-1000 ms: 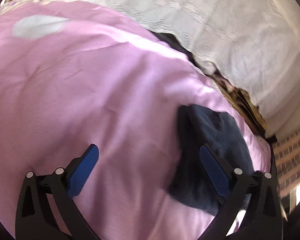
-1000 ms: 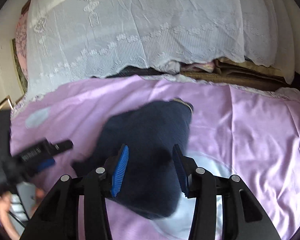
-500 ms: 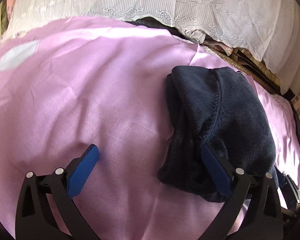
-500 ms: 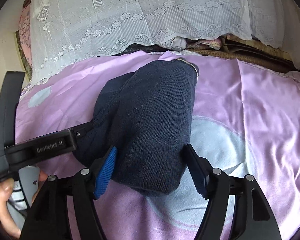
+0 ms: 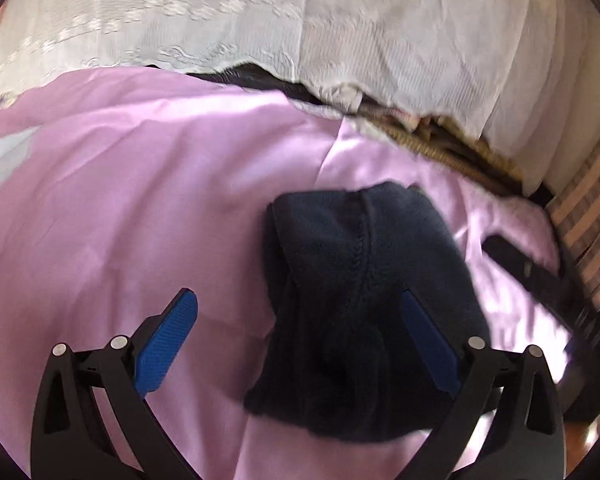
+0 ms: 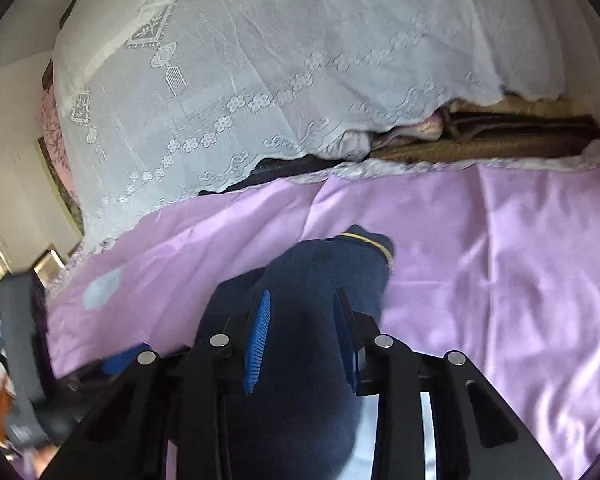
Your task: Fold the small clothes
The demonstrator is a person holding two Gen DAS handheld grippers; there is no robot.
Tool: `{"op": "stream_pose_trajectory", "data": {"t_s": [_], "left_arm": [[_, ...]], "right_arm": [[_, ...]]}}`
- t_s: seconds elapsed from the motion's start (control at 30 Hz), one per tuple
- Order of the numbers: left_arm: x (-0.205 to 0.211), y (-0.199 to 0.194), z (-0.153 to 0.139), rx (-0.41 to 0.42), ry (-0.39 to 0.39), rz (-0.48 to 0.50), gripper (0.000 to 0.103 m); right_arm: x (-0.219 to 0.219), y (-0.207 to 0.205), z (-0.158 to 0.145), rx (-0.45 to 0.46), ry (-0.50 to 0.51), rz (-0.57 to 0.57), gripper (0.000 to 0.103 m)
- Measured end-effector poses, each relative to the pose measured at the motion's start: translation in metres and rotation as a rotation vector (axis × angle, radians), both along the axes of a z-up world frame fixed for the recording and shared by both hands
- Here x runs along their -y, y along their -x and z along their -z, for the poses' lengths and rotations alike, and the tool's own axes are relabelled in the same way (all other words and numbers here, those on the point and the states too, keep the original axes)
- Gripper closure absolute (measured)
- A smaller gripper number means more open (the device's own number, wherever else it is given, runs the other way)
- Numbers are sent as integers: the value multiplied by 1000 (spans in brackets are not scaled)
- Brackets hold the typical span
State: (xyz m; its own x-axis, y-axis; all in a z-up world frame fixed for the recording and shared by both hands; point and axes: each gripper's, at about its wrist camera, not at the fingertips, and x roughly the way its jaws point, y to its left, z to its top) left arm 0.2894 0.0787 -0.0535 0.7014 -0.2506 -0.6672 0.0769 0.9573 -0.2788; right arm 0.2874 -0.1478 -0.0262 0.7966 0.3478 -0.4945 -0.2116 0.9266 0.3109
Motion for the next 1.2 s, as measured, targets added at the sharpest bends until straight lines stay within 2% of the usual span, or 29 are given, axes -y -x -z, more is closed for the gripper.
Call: {"op": "stream_pose_trajectory", "data": {"t_s": [0.03,0.1,0.17,0.2,0.3,0.4,0.53,0.6,0.73,0.83,0.9,0.97,1.03,1.1,1.2], "left_arm": [[5,-7,8,-14,-35,-8,5],[7,-21,24,-64,-53,0,4],[2,-29,35,-103,-9,11,4],[-1,-30,37,-109,12,11,4],[6,-32,39,-91,-24,26,4],[3,-32,40,-94,-15,26,4],[0,-28,39,-87,13,33,4],[-4,-25,37,-77,41,33,5],[-9,-10,27,-35,123,70,5],[0,-9,29,-39,89,98,5],[6,-13,37,-76,61,103,4],[5,-14,41,-98,66,112,4],[6,-13,42,-97,54,115,4],[7,-8,42,-89,46,115,4],[2,0,42,-85,82,124,5]], "right_arm": [[-2,-11,4,-14,-1,0,70],[-6,-29,15,-38,36,13,70],[-3,-45,33,-71,71,30,70],[-1,-48,39,-82,64,31,69],[12,-53,52,-110,-12,15,68],[6,-49,52,-92,24,18,67],[10,-43,52,-64,-4,16,65],[15,-35,50,-27,-27,28,62],[24,-10,42,34,-52,52,61],[30,2,46,5,-81,39,59],[34,6,50,-36,-88,44,50],[43,8,61,-99,-142,50,41],[57,7,72,-158,-243,36,36],[65,9,80,-187,-321,20,34],[74,19,85,-183,-399,6,33]]}}
